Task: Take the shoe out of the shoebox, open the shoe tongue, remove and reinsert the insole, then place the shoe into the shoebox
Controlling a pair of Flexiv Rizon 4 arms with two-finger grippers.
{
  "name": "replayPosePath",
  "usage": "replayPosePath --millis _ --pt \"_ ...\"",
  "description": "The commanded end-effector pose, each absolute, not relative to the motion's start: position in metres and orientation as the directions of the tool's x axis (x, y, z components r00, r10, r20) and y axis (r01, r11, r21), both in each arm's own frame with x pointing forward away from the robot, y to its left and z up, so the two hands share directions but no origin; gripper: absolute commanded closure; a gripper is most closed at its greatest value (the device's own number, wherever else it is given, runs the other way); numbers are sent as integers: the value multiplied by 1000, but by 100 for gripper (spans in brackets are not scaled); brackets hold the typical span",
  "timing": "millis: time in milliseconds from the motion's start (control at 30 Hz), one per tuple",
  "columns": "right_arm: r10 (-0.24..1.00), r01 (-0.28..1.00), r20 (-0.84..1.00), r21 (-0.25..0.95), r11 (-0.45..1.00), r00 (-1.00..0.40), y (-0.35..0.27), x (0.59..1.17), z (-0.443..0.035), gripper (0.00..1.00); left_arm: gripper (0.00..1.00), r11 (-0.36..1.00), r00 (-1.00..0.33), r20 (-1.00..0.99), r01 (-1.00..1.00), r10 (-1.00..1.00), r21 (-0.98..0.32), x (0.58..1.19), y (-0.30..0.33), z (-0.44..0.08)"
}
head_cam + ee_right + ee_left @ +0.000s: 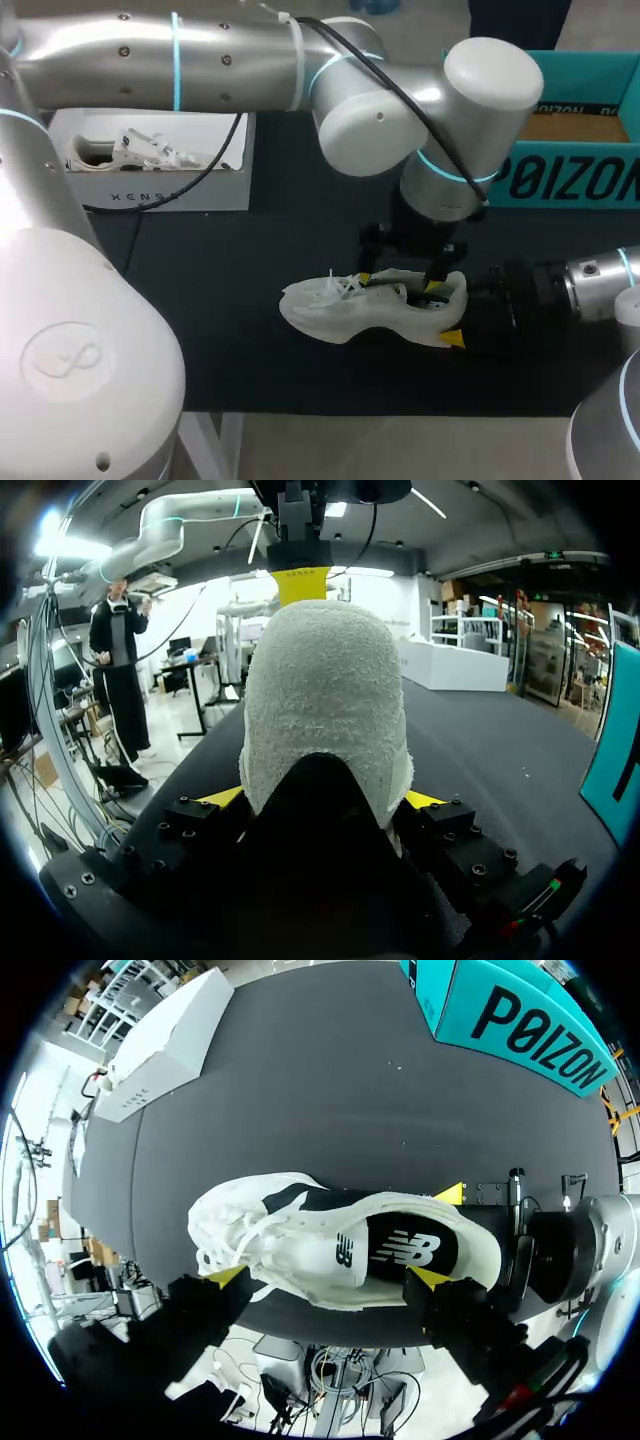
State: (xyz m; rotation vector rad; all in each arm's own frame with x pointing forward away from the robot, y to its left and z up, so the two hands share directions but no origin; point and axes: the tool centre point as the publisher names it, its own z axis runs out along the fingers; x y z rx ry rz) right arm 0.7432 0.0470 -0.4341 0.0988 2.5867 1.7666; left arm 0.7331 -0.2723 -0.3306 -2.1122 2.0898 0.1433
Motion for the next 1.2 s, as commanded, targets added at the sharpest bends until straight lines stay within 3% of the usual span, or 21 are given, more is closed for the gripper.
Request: replayPosePath --millis 33,633,667,700,733,767,1200 --pt "59 49 29 929 366 -998 48 743 -438 100 0 -45 62 -295 -997 -954 -64 732 -289 -346" --pt "59 49 29 929 366 -998 48 743 -438 100 0 -113 131 -379 -991 -916 -69 732 -269 -365" --pt "59 49 29 929 366 -998 48 743 -438 100 25 -119 137 -387 -990 -912 -69 733 -268 -365" --pt "59 49 29 929 366 -998 48 743 -438 100 65 -121 139 -390 -990 -910 -71 733 -267 -365" --pt "59 49 29 929 366 -998 48 743 -438 100 90 -120 138 -390 -990 -911 -69 733 -265 -365" --pt "59 49 29 929 366 -998 48 743 -438 100 100 -120 137 -390 -990 -910 -68 732 -264 -365" --pt "59 49 29 929 366 -998 48 743 -438 100 100 -145 165 -399 -986 -902 -80 736 -247 -354"
